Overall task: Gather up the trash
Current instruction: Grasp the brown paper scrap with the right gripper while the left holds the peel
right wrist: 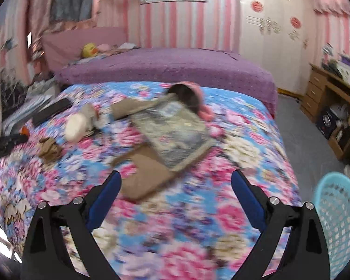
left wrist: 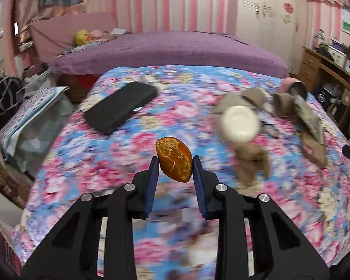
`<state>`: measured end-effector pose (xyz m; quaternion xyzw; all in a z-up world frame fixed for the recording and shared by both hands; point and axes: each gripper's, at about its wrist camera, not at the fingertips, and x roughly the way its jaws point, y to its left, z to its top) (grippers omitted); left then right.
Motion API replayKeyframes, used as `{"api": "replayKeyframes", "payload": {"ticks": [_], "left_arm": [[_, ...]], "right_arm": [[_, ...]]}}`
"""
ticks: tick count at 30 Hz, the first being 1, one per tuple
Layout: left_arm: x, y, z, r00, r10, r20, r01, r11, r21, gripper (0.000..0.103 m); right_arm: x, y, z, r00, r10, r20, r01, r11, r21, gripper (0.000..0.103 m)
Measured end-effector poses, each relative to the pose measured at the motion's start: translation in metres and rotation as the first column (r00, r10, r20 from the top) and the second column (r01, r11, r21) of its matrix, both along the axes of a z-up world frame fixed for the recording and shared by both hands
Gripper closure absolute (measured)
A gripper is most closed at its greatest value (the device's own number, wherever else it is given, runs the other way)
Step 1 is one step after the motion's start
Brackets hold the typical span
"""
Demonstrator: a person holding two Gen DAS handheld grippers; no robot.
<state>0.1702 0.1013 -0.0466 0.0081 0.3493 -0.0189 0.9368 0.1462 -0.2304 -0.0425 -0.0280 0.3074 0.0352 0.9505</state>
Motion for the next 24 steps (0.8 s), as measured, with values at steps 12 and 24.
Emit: {"api": "replayKeyframes", "payload": {"ticks": [12,24], "left_arm": [[-0.018,0.086,-0.003,0.995,0.094,0.032,-0.094,0.995,0.017,0.075],[-0.030,0.137,-0.005,0.980,0.196,0.044,-0.195,0.980,-0.034,0.075]], "right_arm": [[0.016,0.135,-0.008,0.982,0.189,-0.016,-0.189,0.982,0.004,0.010],[0.053,0.196,-0.017,0.967,0.242,-0.082,-0.244,0.970,-0.007,0.039]]}}
